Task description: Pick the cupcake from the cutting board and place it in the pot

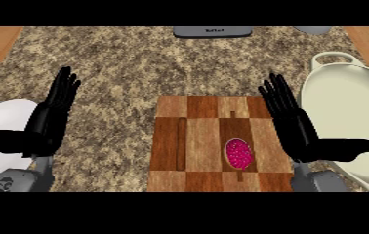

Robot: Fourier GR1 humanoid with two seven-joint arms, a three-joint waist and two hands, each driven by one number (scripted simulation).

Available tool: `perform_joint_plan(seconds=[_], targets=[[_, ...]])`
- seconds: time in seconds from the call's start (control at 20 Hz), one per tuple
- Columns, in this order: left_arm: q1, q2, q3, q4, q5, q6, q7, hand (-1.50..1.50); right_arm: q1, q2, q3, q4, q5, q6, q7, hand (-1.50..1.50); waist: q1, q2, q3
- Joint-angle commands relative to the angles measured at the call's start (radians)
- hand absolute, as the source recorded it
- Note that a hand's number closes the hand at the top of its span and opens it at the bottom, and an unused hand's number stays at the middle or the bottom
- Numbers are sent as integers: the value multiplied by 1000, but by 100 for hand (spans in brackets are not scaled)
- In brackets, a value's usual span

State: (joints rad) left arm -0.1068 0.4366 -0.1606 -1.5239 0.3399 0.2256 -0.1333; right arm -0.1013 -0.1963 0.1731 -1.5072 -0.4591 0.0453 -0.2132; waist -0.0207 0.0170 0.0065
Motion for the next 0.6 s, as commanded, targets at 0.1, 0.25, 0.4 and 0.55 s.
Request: perform_joint_plan(seconds=[0.1,0.25,0.4,0.55], targets=[[-71,9,38,-51,-23,75,138,0,-113,-125,-115,120,86,14,-42,150,30,-15,-5],[-75,55,95,-49,-13,96,180,0,-168,-268,-173,98,153,4,-27,150,32,-18,-6],[-97,29,70,-36,6,92,228,0,-91,-301,-100,165,449,-188,-110,-150,23,-14,-5],[-151,-15,42,-39,-30,131,288,0,-86,-197,-106,251,450,-195,-325,-150,22,-15,-5]])
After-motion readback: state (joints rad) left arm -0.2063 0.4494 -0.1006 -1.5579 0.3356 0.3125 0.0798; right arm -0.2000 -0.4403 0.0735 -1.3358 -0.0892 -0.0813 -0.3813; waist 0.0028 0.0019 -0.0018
